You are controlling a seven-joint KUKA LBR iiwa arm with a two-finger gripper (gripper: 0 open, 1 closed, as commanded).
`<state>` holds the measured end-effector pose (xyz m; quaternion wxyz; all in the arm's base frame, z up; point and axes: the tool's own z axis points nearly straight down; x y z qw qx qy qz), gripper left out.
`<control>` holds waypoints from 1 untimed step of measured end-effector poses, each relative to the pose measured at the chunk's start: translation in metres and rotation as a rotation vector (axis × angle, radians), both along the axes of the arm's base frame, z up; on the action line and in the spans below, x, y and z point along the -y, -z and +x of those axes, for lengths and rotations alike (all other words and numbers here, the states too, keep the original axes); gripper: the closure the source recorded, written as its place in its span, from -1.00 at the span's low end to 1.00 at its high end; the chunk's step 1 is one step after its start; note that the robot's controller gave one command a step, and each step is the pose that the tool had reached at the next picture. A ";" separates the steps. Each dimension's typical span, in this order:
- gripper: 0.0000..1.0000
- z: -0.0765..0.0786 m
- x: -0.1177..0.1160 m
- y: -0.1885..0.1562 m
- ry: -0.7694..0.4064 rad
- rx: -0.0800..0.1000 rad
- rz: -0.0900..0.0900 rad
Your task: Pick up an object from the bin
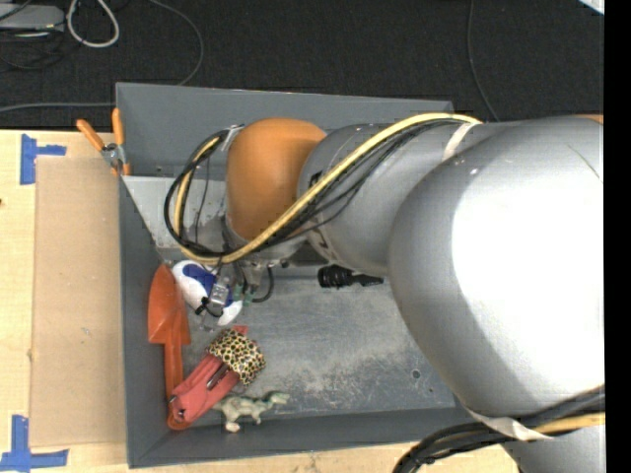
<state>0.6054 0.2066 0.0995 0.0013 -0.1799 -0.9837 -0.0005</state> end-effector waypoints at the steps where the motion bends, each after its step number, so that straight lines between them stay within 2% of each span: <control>1: -1.00 0.015 0.018 0.029 -0.312 0.012 0.000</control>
Offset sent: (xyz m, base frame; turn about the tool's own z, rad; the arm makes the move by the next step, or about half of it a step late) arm 0.0096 -0.0034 -0.0295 0.1161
